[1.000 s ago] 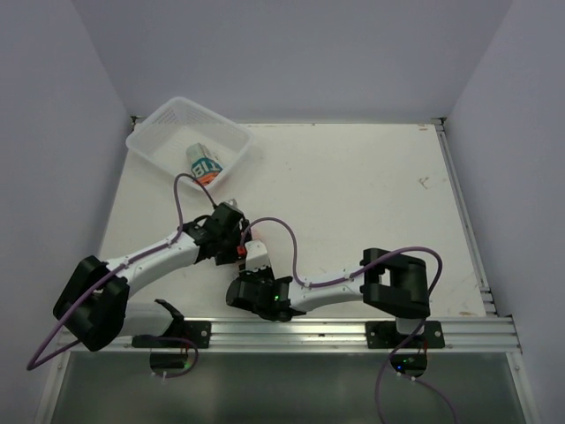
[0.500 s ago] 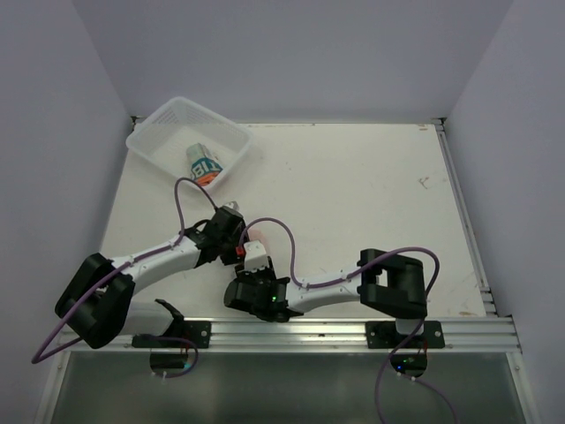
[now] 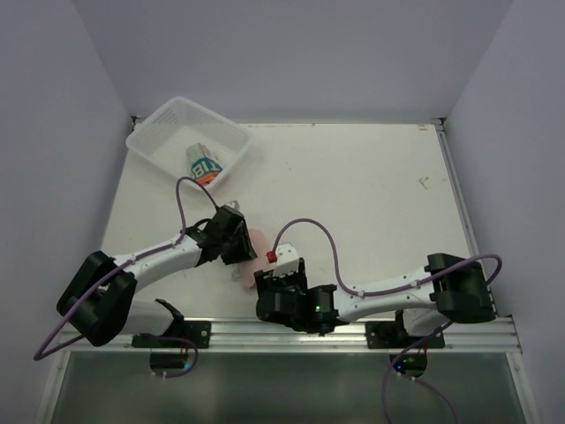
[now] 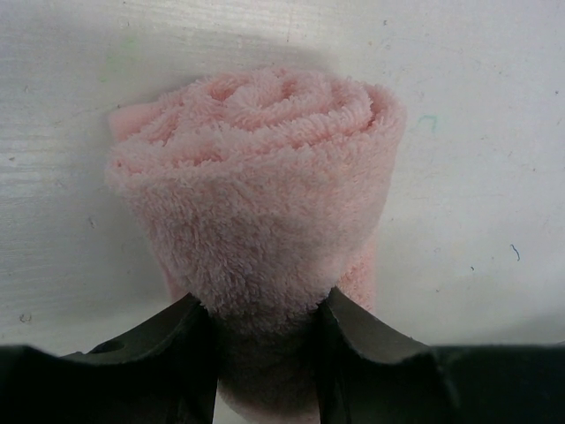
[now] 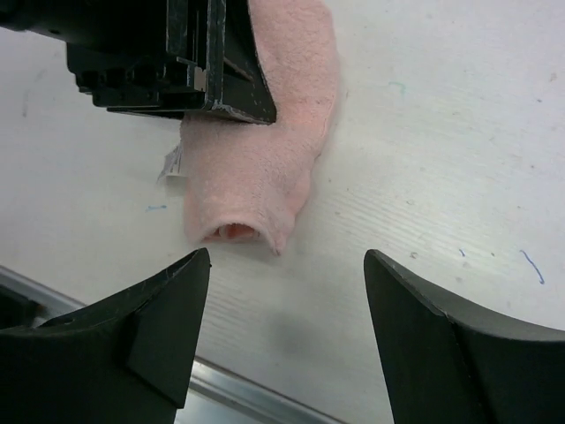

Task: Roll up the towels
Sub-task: Place the rolled towel into the container

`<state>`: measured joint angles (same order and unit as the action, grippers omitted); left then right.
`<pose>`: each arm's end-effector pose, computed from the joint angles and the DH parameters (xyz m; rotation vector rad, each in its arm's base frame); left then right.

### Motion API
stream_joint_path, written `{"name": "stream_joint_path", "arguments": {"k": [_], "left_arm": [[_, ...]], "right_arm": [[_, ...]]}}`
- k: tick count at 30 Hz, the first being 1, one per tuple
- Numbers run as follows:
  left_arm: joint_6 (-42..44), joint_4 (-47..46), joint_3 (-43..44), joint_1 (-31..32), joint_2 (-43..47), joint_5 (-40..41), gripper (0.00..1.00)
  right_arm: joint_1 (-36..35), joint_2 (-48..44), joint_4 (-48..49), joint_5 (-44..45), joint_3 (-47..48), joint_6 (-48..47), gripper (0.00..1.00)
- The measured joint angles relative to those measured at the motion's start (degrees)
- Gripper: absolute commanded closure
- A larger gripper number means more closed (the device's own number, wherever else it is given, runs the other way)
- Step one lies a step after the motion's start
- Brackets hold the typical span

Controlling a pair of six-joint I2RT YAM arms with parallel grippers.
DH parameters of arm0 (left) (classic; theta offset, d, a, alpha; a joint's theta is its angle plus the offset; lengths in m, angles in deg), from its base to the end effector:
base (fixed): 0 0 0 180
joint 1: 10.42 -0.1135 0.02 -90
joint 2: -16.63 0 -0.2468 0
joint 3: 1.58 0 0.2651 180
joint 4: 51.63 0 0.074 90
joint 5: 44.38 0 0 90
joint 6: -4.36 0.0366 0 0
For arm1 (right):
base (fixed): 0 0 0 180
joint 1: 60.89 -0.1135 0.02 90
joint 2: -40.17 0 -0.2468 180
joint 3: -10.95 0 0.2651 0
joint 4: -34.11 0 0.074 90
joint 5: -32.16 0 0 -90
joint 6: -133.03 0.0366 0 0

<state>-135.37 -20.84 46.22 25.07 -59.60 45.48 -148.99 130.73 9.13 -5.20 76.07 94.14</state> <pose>0.2043 -0.1458 0.1320 -0.3341 2.6823 -0.5062 0.0398 0.3220 0.1723 -0.3032 2.0523 0.3368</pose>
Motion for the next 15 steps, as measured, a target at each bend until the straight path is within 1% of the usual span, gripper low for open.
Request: {"name": "stream_joint_path", "arguments": {"k": [2, 4, 5, 7, 11, 15], "left_arm": [[0.1, 0.2, 0.5, 0.0, -0.6, -0.1, 0.85], [0.4, 0.2, 0.9, 0.0, -0.8, -0.2, 0.86], [0.4, 0.4, 1.1, 0.0, -0.8, -0.2, 0.89], [0.7, 0.8, 1.4, 0.0, -0.9, -0.2, 0.91], [0.9, 2.4, 2.8, 0.0, -1.6, 0.0, 0.96], [1.4, 5.0, 5.0, 0.2, -2.7, 0.9, 1.00]], "right_arm": [[-0.8, -5.2, -0.8, 0.9, -2.5, 0.8, 0.26], [-1.2, -9.9, -1.4, 1.5, -4.9, 1.7, 0.26], [-1.2, -11.9, -1.9, 1.9, -6.0, 2.1, 0.26], [-1.1, -14.6, -3.3, 2.4, -7.7, 3.0, 0.26], [-1.1, -17.3, -5.8, 3.4, -10.5, 4.6, 0.26], [-1.1, -17.6, -7.3, 3.4, -11.7, 5.5, 0.26]]}}
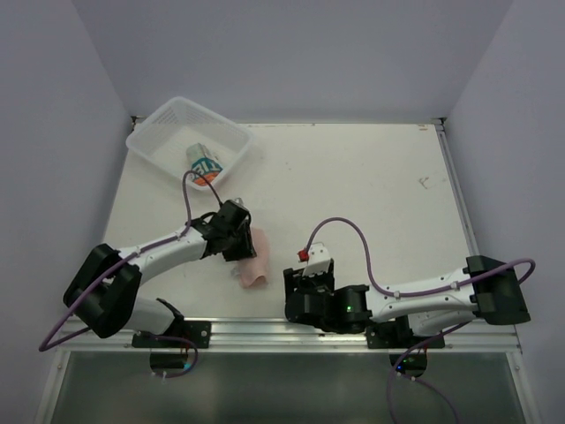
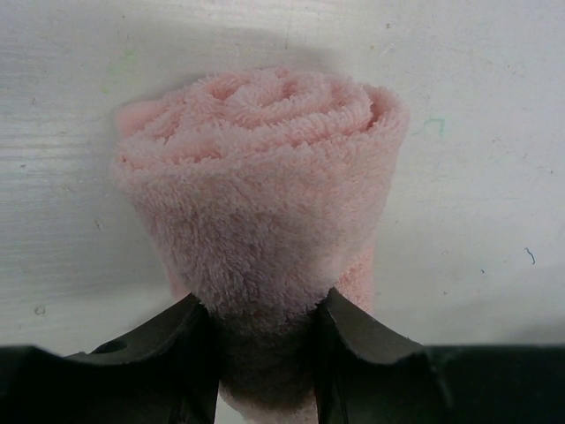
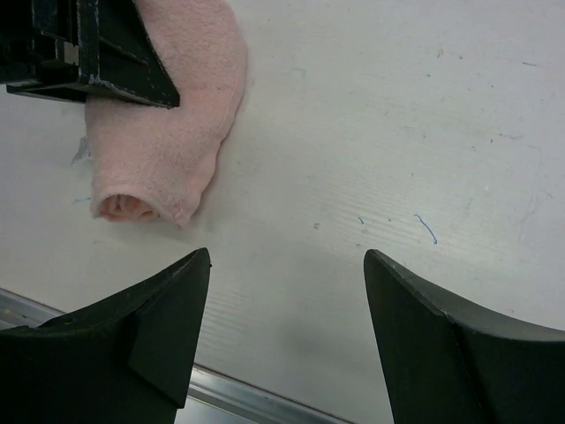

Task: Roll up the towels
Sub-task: Place the rolled towel into the container

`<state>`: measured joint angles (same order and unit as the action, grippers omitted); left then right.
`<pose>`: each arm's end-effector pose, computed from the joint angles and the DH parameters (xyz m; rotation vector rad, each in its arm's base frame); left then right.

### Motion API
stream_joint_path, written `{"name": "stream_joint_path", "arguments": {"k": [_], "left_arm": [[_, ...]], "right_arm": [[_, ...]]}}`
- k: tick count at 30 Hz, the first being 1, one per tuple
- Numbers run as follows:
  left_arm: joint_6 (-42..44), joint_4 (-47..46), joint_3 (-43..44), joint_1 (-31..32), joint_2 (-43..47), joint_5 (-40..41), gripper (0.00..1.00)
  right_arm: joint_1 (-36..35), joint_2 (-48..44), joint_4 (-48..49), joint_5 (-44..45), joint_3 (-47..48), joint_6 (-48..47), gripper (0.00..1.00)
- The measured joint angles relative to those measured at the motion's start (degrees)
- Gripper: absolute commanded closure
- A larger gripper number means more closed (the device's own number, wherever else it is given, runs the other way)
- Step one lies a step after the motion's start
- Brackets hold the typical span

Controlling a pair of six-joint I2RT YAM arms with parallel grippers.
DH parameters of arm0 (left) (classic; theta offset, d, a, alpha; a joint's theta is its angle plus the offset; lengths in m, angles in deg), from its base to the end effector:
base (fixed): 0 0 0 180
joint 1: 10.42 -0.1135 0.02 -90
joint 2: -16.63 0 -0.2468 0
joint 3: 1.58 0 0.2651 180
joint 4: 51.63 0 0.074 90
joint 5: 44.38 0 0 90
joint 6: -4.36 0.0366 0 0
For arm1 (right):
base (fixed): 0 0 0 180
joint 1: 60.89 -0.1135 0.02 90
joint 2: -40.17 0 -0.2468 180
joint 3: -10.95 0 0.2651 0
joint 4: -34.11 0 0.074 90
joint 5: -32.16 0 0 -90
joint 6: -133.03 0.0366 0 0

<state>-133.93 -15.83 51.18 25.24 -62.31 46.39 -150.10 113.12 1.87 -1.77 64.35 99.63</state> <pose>0.2136 -0.1526 0.1411 -0.3054 2.7181 -0.4428 0.0339 0.2554 0.1865 -0.2084 2.0320 0.3506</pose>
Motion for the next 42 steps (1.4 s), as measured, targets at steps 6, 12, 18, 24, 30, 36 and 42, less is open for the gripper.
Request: {"name": "stream_joint_path", "arguments": {"k": [6, 12, 18, 24, 30, 36, 42], "left_arm": [[2.2, 5.4, 4.4, -0.3, -1.6, 3.3, 1.00], [5.4, 10.5, 11.7, -3.8, -4.1, 6.5, 1.00], [8.5, 13.1, 20.5, -8.8, -5.3, 7.2, 1.00], [10.5, 14.1, 29.2, -13.2, -6.5, 6.5, 1.00], [11.8, 16.1, 39.1, -18.7, -8.3, 4.8, 1.00], [13.6, 17.5, 52.8, -25.6, -11.6, 10.1, 1.00], [16.5, 18.4, 64.6, -31.8, -17.7, 18.6, 1.00]], "right_arm": [[0.0, -1.0, -0.4, 0.0, -1.1, 0.9, 0.26], [0.0, -4.1, -0.8, 0.1, -3.1, 1.6, 0.26], [0.0, -6.8, -2.5, 0.7, -4.0, 2.3, 0.26], [0.0, -8.5, -4.2, 2.0, -4.0, 2.3, 0.25], [1.0, -9.3, -4.2, 2.8, -4.0, 1.3, 0.25], [2.8, -9.2, -4.2, 2.3, -3.9, -0.3, 0.24], [5.8, -8.7, -3.9, -0.8, -3.9, -1.4, 0.24]]}}
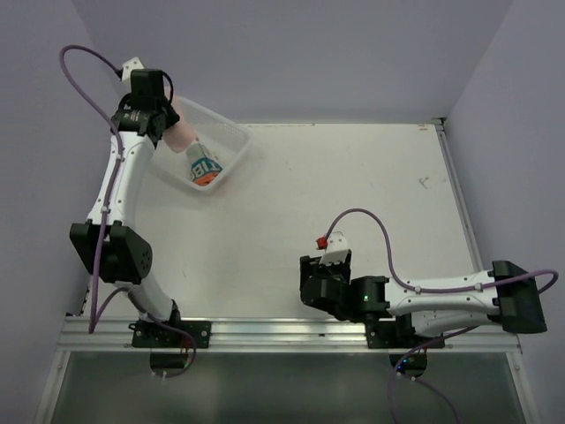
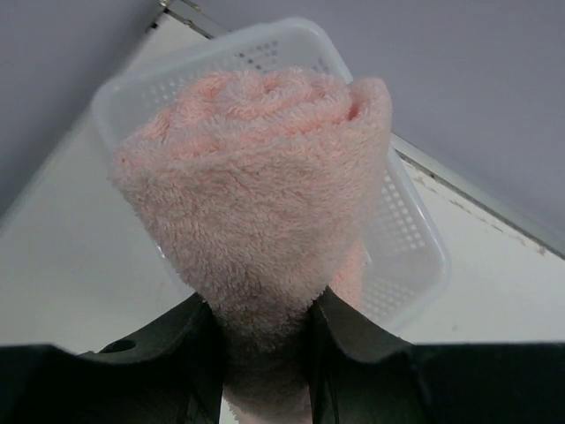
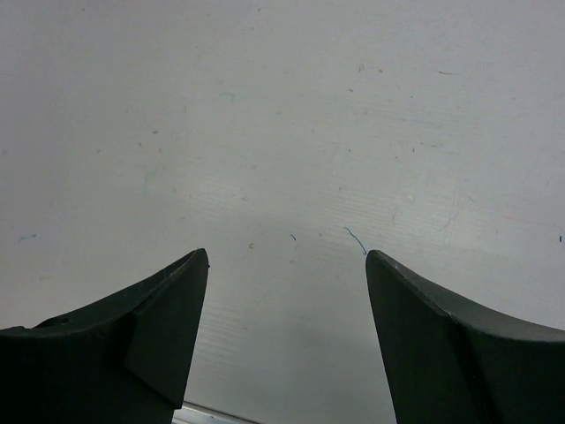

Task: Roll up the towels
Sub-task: Place the rolled towel into the container

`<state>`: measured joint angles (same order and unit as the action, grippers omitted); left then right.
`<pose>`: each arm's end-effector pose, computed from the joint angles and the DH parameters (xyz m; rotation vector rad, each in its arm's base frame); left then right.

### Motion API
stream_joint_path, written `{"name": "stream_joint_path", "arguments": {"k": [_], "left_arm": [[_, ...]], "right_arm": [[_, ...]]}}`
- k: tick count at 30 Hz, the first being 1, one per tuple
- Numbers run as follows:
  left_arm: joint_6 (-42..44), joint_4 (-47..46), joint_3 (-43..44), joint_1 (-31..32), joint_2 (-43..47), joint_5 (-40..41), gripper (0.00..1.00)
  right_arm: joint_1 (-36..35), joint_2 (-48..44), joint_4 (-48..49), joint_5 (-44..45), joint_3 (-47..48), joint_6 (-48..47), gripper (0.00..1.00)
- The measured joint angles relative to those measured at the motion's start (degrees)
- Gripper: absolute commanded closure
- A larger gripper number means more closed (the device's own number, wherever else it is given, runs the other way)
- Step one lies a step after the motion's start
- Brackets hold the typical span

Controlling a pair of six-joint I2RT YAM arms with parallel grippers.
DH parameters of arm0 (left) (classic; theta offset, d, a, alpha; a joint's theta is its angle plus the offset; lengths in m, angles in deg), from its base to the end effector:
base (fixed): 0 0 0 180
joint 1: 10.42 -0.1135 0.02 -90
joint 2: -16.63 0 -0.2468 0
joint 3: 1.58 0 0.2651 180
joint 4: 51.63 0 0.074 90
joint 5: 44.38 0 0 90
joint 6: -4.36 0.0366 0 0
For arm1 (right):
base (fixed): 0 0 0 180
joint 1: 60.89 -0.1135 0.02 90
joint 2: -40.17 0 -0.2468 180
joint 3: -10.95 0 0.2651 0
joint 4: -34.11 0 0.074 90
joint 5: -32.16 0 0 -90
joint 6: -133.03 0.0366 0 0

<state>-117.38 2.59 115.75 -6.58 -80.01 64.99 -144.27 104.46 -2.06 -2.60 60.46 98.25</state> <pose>0.3870 -0.0138 0.3924 -0.6964 2.0013 -0.0033 0.0563 0.2240 0.1946 -0.1271 2.0382 0.2947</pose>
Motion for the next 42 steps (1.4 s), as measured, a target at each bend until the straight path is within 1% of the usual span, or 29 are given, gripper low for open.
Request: {"name": "stream_joint_path", "arguments": {"k": [6, 11, 16, 19, 27, 29, 30, 35, 36, 38, 39, 41, 42], "left_arm": [[3.9, 0.6, 11.0, -4.4, -13.0, 6.8, 1.00], [5.4, 1.4, 17.1, -6.5, -24.3, 7.9, 1.00], [5.4, 2.0, 20.5, -9.0, -32.8, 6.0, 1.00], [5.3, 2.0, 21.6, -9.9, -36.4, 3.8, 1.00], [4.8, -0.9, 22.0, -10.1, -40.9, -3.9, 1.00], [4.8, -2.3, 21.7, -10.1, -41.3, -5.6, 0.96], [4.8, -3.1, 21.2, -10.1, -41.3, -6.3, 0.93], [4.9, -7.7, 17.6, -10.1, -41.3, -8.2, 0.83], [4.9, -8.2, 17.2, -10.2, -41.3, -8.3, 0.79], [5.0, -9.1, 16.8, -10.2, -41.3, -8.6, 0.74], [5.0, -9.3, 16.7, -10.2, -41.3, -8.7, 0.69], [5.0, -9.7, 16.5, -10.2, -41.3, -8.7, 0.66], [5.1, -10.1, 16.2, -10.2, -41.3, -8.7, 0.60]], "right_arm": [[3.8, 0.2, 0.4, -3.7, 0.0, -0.4, 0.24], [6.6, 1.1, 1.1, -5.9, -0.1, -0.5, 0.24], [8.9, 4.4, 1.8, -8.9, -0.1, -0.5, 0.24], [10.4, 6.0, 2.4, -10.5, -0.1, -0.6, 0.24], [14.6, 9.4, 5.0, -14.4, -0.1, -1.8, 0.24], [15.7, 10.4, 5.5, -15.1, -0.1, -2.3, 0.24], [16.0, 10.7, 5.7, -15.6, -0.1, -2.4, 0.24], [17.1, 12.2, 6.6, -16.8, -0.1, -3.2, 0.24], [17.2, 12.4, 6.9, -17.1, 0.0, -3.3, 0.24], [17.3, 12.7, 7.2, -17.4, 0.0, -3.5, 0.24], [17.4, 12.9, 7.4, -17.5, 0.0, -3.5, 0.24], [17.4, 13.4, 7.6, -17.7, 0.0, -3.7, 0.24], [17.4, 13.6, 7.7, -17.8, 0.0, -3.7, 0.24]]}}
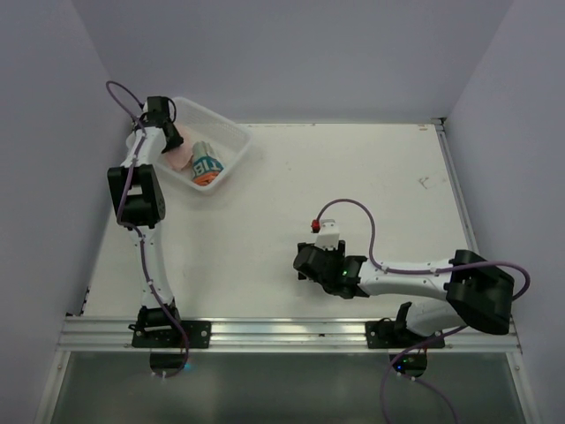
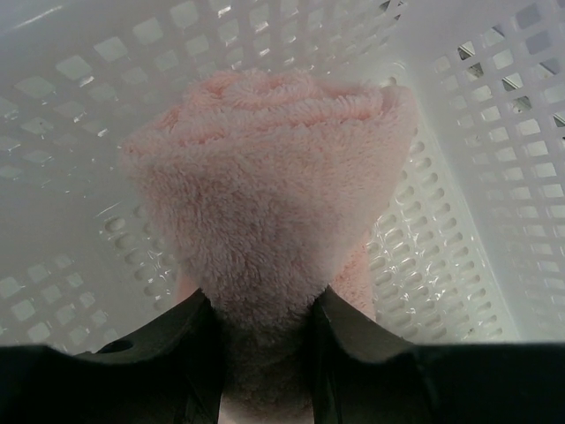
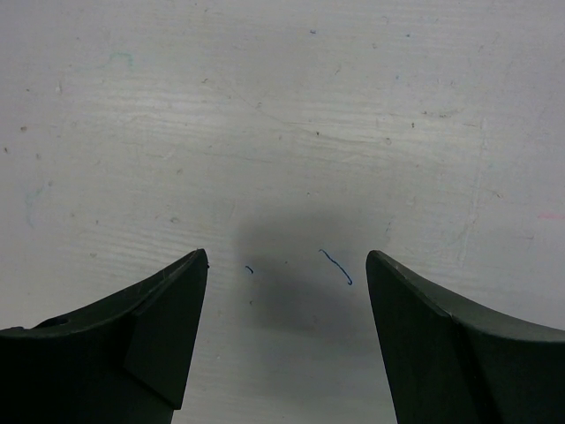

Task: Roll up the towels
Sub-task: Place the rolled towel into the container

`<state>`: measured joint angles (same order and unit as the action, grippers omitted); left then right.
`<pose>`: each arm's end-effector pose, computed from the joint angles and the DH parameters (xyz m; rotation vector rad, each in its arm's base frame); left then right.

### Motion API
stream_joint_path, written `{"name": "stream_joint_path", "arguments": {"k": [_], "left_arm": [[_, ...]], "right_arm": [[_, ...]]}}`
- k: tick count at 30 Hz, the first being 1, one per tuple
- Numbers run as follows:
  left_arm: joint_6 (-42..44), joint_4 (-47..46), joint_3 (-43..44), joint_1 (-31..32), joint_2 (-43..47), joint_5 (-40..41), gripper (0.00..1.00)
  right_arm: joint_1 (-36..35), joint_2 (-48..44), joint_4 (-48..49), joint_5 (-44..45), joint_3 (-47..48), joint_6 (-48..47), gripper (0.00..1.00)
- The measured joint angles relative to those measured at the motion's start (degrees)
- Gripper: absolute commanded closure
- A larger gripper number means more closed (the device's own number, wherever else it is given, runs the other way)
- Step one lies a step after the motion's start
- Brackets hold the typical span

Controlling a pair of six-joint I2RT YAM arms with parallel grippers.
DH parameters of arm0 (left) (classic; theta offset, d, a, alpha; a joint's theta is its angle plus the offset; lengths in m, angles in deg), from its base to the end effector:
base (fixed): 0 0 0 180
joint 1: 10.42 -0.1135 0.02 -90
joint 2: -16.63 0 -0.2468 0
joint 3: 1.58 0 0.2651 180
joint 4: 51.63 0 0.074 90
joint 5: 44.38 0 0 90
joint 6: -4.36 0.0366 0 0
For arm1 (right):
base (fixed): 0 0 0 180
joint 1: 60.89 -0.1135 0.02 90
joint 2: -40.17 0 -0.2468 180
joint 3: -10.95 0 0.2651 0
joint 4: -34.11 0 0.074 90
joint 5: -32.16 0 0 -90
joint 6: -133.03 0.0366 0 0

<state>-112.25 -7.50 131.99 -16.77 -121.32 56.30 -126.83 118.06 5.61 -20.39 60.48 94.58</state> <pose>0.5364 0.0665 0.1762 -0.7615 2.2749 0.0609 0.1254 0.2264 0.1426 -0.0577 2.3039 0.1800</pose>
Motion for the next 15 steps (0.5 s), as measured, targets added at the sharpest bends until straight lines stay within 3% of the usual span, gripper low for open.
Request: {"name": "stream_joint_path", "arguments": {"k": [14, 15], "left_arm": [[0.8, -2.1, -2.1, 0.0, 1.5, -1.7, 0.23], [0.9, -1.8, -2.1, 0.0, 1.9, -1.8, 0.16]], "right_arm": [[0.3, 1.6, 0.2, -1.0, 1.8, -0.3, 0.24], [0.3, 1.5, 0.2, -1.0, 1.8, -0.3, 0.23]]}}
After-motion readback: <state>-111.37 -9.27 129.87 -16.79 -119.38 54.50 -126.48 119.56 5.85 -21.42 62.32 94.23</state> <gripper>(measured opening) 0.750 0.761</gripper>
